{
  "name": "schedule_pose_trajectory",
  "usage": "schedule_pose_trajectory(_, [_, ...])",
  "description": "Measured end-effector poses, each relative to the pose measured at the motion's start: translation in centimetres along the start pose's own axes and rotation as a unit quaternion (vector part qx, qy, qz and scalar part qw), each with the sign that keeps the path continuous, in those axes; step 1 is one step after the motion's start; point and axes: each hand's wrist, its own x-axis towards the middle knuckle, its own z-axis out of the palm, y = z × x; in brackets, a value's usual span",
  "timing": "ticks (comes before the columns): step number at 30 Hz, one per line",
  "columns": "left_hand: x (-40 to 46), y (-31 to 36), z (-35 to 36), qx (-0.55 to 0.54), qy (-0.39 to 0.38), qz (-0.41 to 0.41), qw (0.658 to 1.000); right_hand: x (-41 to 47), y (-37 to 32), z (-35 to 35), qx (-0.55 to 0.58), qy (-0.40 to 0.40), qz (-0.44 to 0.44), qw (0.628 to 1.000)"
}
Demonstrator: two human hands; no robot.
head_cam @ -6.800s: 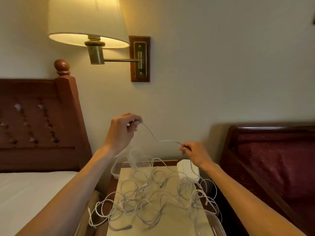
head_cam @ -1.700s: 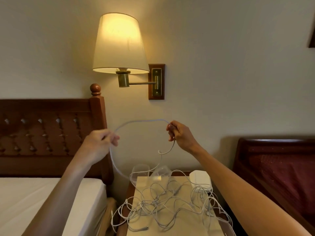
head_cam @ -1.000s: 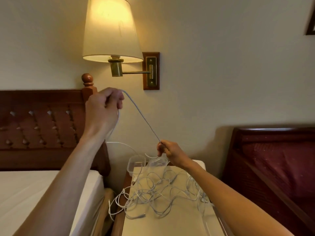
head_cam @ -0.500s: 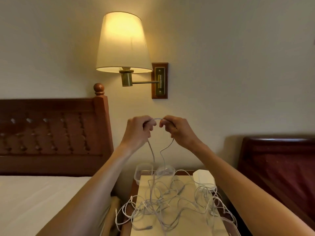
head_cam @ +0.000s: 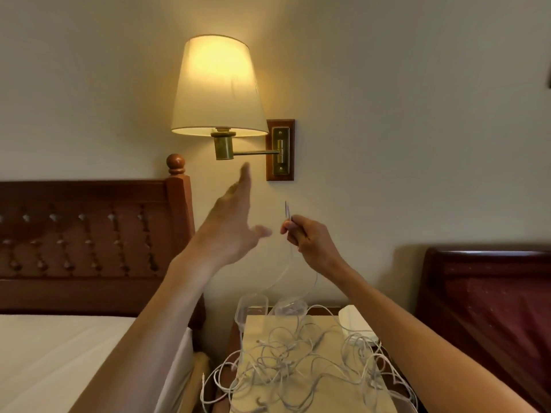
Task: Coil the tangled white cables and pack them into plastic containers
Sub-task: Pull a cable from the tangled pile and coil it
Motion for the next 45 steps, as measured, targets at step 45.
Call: schedule_pose_trajectory(45, [-0.2,-0.3,11.5,-0.121,0.051,0.181,0.975,-4.1,-1.7,-7.4,0.258,-0.191,0.263,0.910])
